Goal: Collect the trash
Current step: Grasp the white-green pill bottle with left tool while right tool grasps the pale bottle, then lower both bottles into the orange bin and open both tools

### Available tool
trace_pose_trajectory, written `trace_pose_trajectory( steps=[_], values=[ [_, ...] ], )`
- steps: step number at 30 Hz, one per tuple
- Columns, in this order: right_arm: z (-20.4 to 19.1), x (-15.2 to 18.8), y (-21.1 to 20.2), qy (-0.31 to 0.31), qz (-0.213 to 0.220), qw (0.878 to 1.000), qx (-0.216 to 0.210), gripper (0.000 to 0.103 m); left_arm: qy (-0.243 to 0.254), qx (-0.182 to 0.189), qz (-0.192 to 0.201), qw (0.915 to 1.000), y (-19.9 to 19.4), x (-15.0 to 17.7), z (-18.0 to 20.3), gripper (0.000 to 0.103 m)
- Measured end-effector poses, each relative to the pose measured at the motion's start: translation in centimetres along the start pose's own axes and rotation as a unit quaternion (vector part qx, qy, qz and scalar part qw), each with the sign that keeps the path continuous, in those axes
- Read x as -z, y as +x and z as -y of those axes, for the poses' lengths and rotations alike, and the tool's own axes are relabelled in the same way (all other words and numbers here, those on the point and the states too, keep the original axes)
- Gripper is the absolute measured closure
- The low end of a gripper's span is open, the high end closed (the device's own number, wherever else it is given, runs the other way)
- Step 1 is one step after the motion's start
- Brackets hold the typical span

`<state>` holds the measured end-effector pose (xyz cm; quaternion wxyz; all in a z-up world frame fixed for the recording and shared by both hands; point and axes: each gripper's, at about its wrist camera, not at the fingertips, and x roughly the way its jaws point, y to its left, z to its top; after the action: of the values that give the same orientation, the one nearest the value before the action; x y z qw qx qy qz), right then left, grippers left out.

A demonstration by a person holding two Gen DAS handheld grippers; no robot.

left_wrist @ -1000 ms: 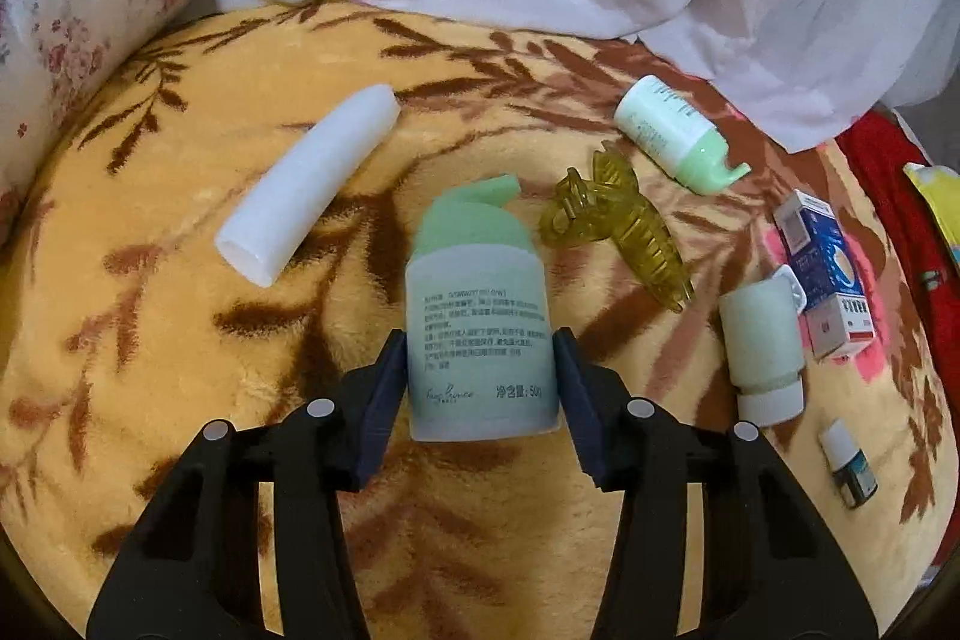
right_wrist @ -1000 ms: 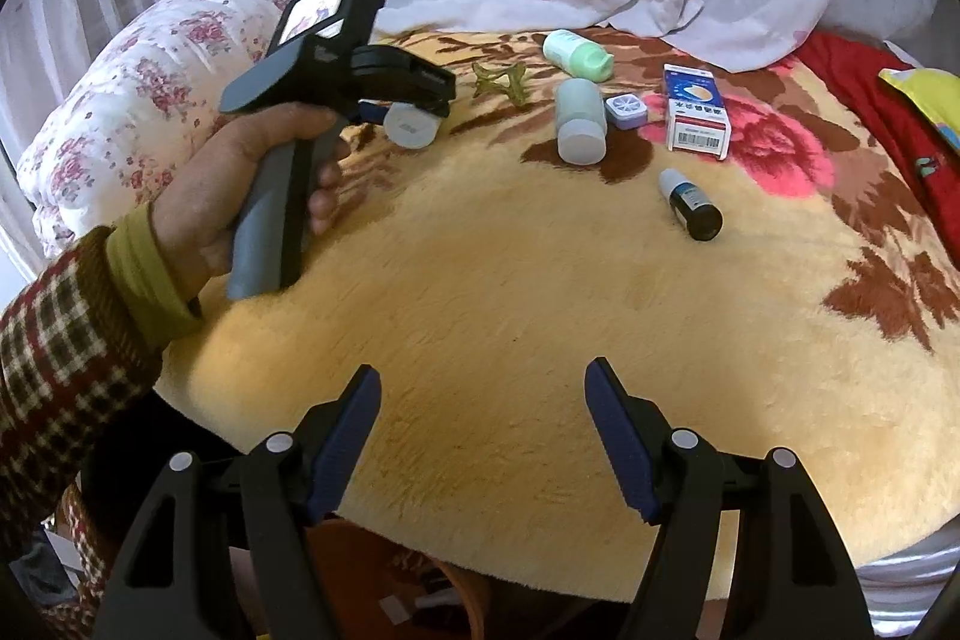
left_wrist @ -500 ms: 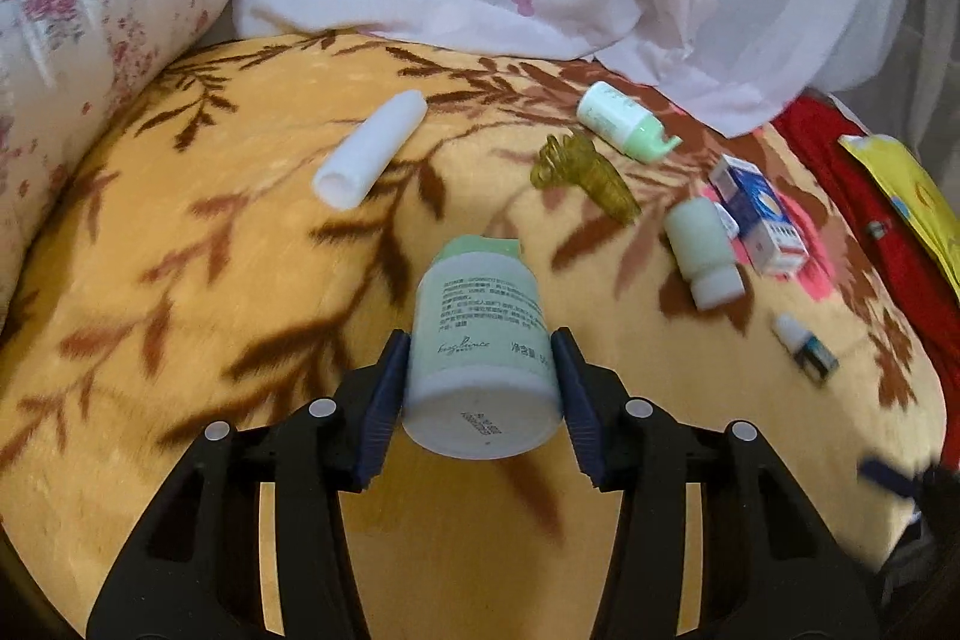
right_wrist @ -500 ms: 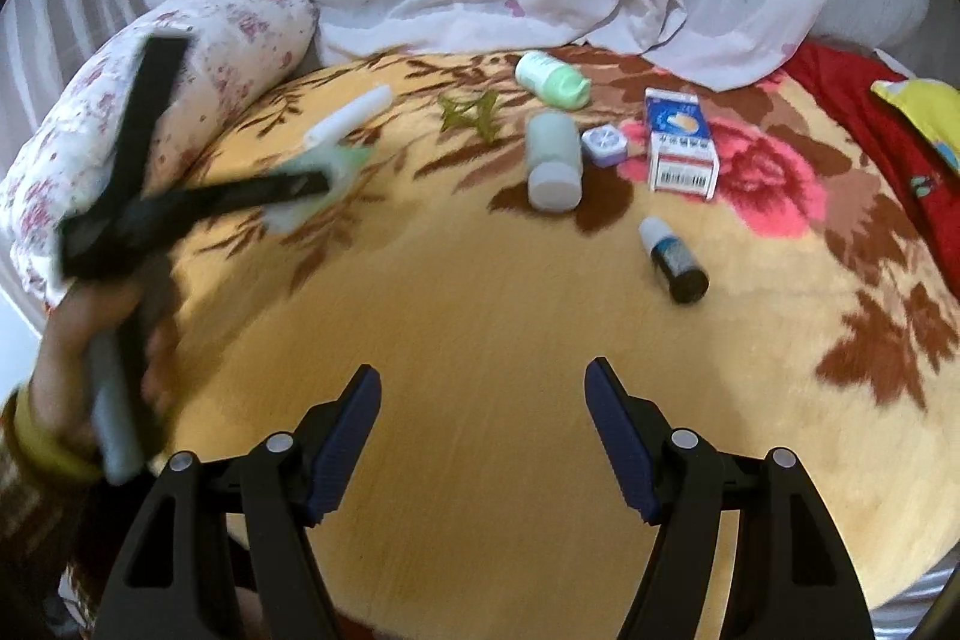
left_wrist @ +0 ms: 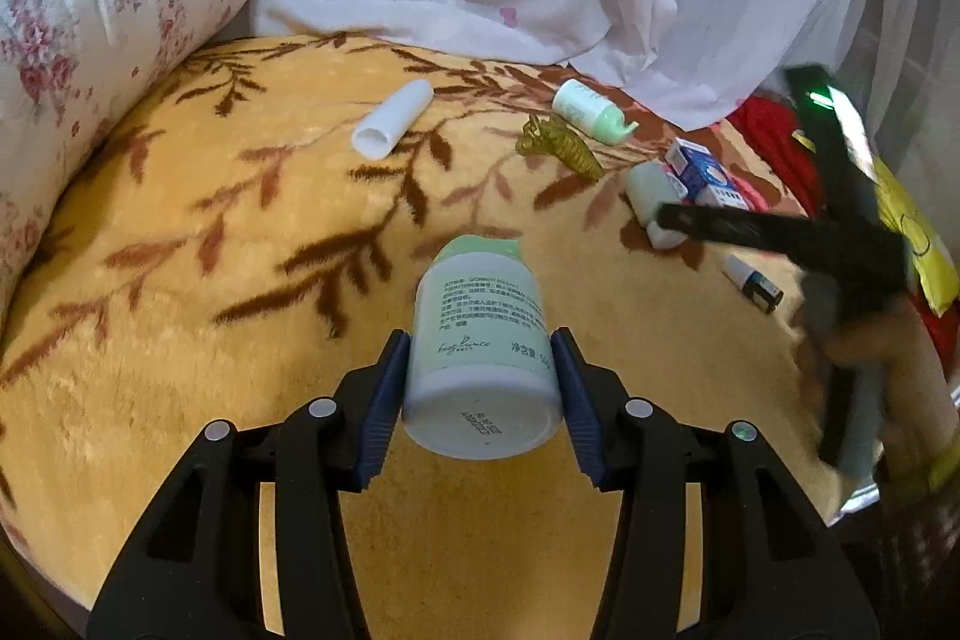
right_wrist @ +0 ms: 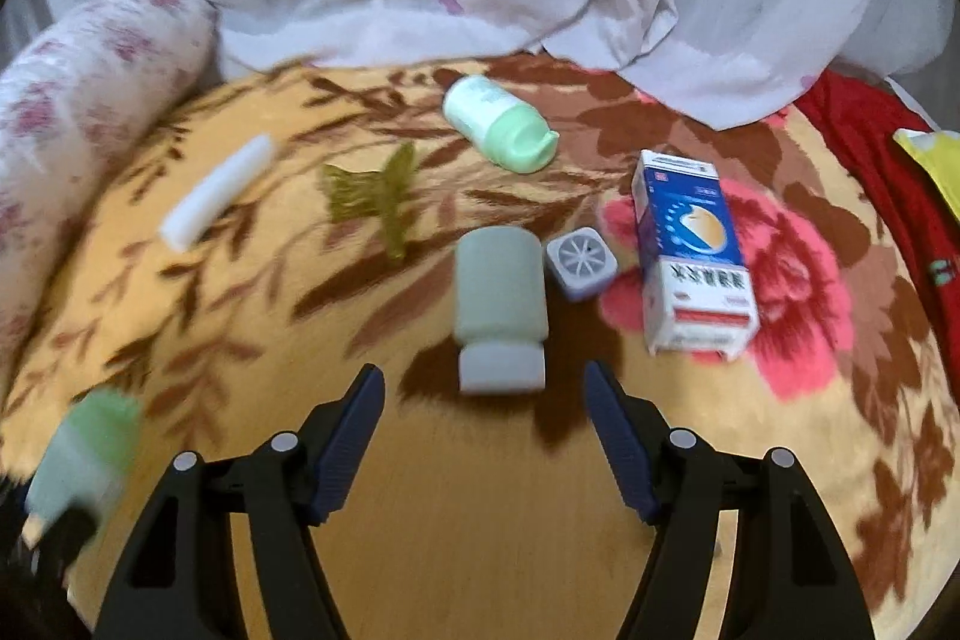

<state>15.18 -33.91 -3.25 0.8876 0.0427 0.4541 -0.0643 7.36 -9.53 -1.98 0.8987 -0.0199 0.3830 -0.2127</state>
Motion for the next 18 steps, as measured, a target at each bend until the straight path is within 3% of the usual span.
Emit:
trace_pose_trajectory(
  steps=[4,9,18],
  values=[
    [-0.3,-1.0,2.3,0.009,-0.024,1.000,0.014,0.038,-0.001,0.004,0.001,1.0000,-0.2,0.3,-0.4,0.056],
    [-0.7,-1.6,4.3,0.003,-0.045,0.998,0.039,0.060,-0.004,0.009,0.001,1.0000,-0.2,0.5,-0.6,0.056],
    [-0.2,-0.1,2.0,0.008,-0.026,0.999,0.028,0.060,-0.005,0.015,0.001,0.9999,-0.5,0.8,-0.4,0.056]
  ],
)
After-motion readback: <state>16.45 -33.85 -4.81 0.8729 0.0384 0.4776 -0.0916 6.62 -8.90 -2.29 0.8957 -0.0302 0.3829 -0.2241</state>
